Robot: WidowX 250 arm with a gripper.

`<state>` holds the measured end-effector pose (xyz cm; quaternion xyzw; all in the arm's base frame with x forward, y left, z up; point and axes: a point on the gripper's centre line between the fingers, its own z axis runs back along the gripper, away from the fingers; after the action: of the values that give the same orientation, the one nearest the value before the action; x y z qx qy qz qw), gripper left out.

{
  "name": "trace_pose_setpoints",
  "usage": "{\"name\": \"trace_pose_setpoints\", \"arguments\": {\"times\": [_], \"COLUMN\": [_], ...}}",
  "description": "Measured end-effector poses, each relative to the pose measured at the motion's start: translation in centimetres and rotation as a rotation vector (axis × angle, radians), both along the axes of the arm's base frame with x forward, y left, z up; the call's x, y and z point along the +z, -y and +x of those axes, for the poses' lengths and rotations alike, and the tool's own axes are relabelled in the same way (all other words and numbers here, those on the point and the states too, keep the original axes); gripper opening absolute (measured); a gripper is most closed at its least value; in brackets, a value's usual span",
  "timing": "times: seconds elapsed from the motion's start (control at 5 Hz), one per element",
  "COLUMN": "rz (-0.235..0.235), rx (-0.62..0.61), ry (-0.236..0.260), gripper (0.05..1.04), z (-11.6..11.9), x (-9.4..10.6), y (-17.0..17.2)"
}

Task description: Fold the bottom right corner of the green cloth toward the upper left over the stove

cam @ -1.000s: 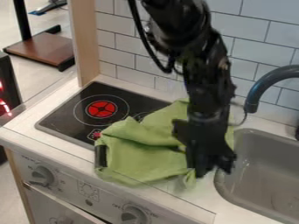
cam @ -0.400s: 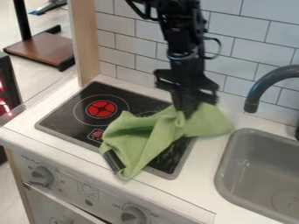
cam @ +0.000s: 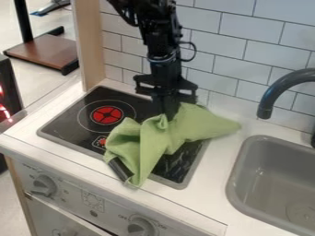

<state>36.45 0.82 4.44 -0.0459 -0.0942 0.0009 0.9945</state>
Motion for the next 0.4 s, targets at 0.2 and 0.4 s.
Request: {"name": "trace_pose_setpoints", "arguments": {"times": [0.2,0.4], "rz": [0.013,0.029], "rx": [0.016,0.032], "ry": [-0.041,-0.079], "gripper": [0.053,0.078], "z": [-0.2,-0.1], "x": [-1.8,-3.4], "y": [-0.8,-1.6]}}
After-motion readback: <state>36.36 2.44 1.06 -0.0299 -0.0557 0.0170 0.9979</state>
